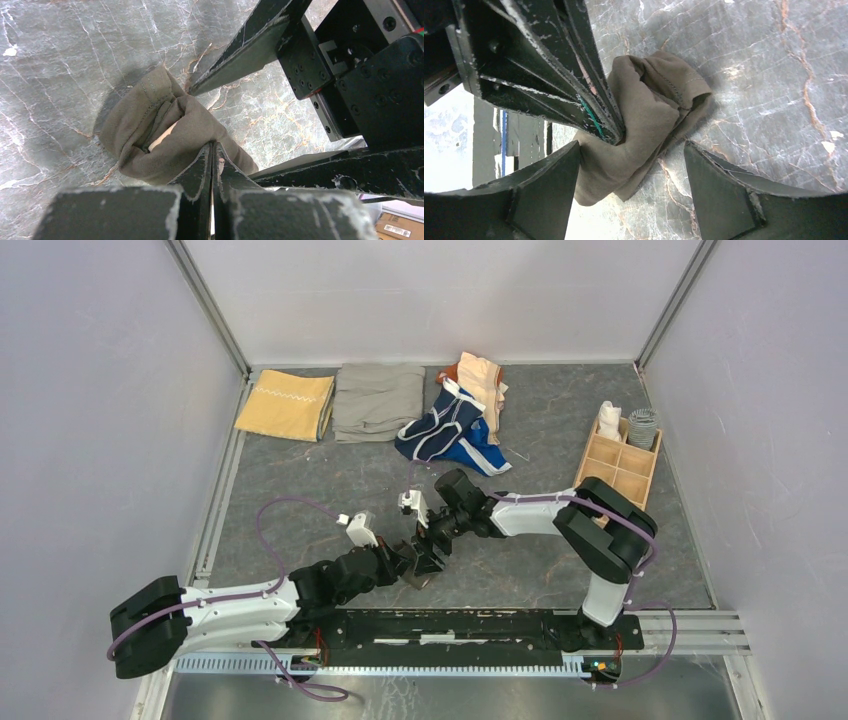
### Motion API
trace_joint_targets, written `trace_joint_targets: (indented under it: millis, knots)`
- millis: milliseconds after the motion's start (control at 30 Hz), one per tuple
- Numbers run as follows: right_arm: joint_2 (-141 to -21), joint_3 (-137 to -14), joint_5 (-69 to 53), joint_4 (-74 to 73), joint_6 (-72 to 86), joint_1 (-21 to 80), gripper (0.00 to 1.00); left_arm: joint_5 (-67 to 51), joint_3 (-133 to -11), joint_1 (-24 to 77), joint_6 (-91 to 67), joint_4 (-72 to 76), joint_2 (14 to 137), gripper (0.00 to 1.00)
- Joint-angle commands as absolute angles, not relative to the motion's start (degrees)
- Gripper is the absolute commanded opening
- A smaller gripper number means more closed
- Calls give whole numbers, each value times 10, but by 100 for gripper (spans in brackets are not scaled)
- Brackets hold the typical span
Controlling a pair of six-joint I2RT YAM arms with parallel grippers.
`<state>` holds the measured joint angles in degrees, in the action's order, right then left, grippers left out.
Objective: Roll the underwear
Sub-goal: Pick up the underwear from the center of the board.
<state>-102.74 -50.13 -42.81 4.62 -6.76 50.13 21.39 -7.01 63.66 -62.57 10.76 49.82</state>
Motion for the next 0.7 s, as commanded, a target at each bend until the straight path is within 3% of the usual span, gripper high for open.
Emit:
trace_joint_targets:
  millis: [0,333,533,667]
  knots:
    - [-1050,-501,-435,31,-92,499,77,230,-55,635,-621,43,511,2]
    - [-1057,-474,-436,65,-68,488,39,229,-65,636,-614,43,523,2]
    - [-1049,-453,-435,101,-43,477,9,235,-79,636,-612,25,516,2]
    - [-1037,-437,-436,112,-38,477,0,251,-125,635,-600,-25,477,2]
